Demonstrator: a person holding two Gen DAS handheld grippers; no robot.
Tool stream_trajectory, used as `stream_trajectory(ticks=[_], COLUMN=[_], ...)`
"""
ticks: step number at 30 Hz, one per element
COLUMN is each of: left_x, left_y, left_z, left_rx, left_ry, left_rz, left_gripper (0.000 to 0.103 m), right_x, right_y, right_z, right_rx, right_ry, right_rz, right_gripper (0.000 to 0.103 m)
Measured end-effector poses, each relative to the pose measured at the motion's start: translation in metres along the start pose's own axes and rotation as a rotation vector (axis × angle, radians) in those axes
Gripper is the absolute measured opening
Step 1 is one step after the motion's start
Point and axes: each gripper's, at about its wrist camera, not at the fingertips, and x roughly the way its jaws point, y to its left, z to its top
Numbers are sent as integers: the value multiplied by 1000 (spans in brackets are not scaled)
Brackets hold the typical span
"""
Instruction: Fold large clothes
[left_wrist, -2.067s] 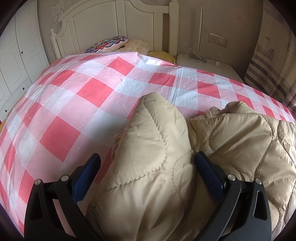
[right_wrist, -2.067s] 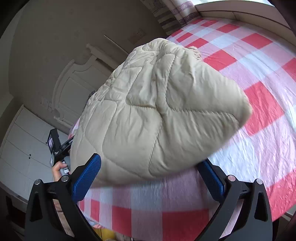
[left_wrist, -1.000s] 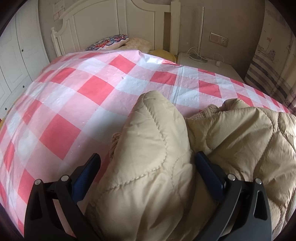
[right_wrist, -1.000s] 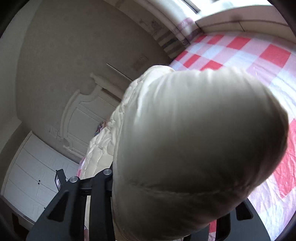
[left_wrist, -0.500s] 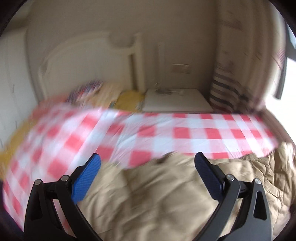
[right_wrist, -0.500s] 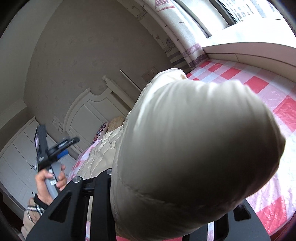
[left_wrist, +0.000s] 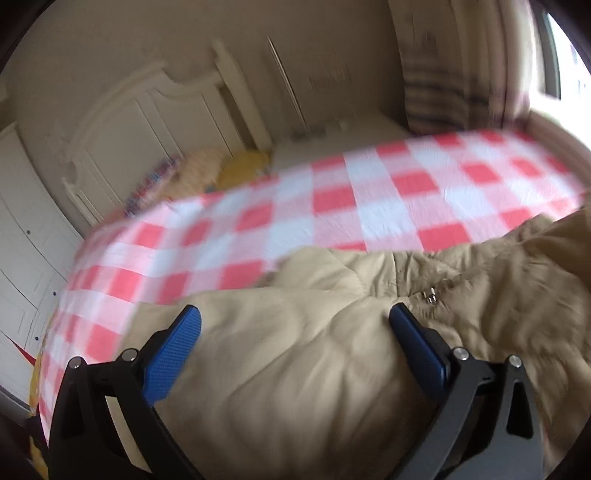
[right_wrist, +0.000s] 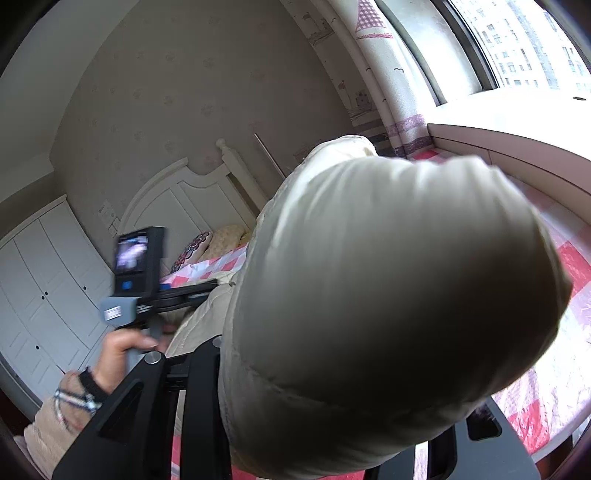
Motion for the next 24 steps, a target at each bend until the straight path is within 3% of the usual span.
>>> stream_trajectory(ticks=[3,6,8,10,14,19,24], left_x=[-47,-75,-73,-67,-65,-66,-73], left_y=[17,27,22,15,17,28,45], left_z=[-21,-54,-80,-105,-113,-112,-128], left_rx=[-14,-29,-10,-30,-64,-22,-2], left_ry=[-88,-100,-48,-53,-50,-17,-19], left_rz=[21,-9,-76,-91,-105,-163,-291], left_gripper=[101,101,101,101,101,101,101], right_x=[-1,-2,-2,-2,-6,-9,1], right_y=[-2,0,2,6,29,80,176], right_z=[-1,-2,-3,-5,-4,-3,-16], right_rx=[26,28,32,29,-39,-213,-537], right_ry=[7,3,1,10,-6,-62,-164], right_rz=[-11,-27,-38,-53,-96,-180,-250], right_gripper=[41,41,41,41,41,41,41])
